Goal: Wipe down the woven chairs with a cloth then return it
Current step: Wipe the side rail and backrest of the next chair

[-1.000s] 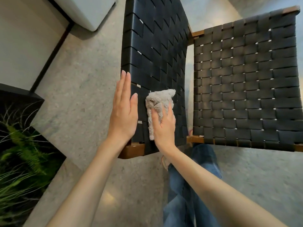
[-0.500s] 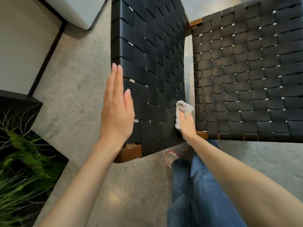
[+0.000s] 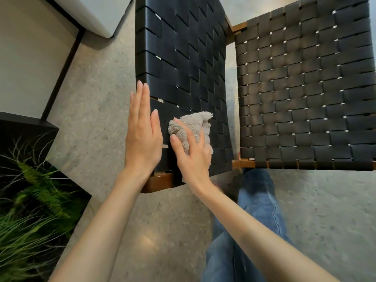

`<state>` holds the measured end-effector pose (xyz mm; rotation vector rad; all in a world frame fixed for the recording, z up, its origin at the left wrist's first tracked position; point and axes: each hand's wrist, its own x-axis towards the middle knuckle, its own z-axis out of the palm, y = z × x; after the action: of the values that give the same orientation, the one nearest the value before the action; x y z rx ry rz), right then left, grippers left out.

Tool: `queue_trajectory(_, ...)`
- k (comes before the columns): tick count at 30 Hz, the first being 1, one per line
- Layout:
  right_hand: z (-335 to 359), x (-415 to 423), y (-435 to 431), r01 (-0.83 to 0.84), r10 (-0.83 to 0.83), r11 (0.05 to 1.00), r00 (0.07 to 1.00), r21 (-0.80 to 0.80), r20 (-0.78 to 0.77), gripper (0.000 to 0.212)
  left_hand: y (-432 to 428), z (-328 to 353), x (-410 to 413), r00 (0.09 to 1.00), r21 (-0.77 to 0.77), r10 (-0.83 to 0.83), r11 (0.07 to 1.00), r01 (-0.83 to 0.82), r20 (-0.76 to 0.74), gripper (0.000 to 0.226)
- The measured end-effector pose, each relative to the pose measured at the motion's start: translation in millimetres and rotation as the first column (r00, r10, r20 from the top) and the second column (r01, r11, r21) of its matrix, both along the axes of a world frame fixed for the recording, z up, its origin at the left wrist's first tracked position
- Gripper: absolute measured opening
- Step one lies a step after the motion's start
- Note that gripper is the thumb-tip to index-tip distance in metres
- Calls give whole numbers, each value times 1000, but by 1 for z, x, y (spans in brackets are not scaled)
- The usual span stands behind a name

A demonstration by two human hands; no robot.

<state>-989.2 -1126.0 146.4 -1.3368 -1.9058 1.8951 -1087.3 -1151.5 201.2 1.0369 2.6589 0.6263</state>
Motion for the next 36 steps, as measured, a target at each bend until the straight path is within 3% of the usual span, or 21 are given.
queue_trajectory(6,-27,9,-4,144,-148,987,986,67,73,46,2,6,6,985,-174,-71,984,43,-159,56)
queue_trajectory(10,-64,17,10,144,-159,986,958,80,239,51,6,2,12,953,-318,-164,945,78,-254,57)
queue_trajectory(21,-191,54,53,218,-147,970,883,-111,447,60,8,-6,16,905,-465,-243,883,58,-349,43)
queue_trajectory(28,-190,55,59,317,-216,936,861,-155,460,57,8,-6,17,919,-418,-203,907,46,-339,40)
queue_trajectory(32,-151,57,34,297,-242,943,922,-149,302,52,7,-3,18,945,-331,-143,943,39,-295,35)
queue_trajectory(36,-95,51,9,224,-213,970,970,-89,121,39,9,0,12,974,-117,-33,993,7,-223,36)
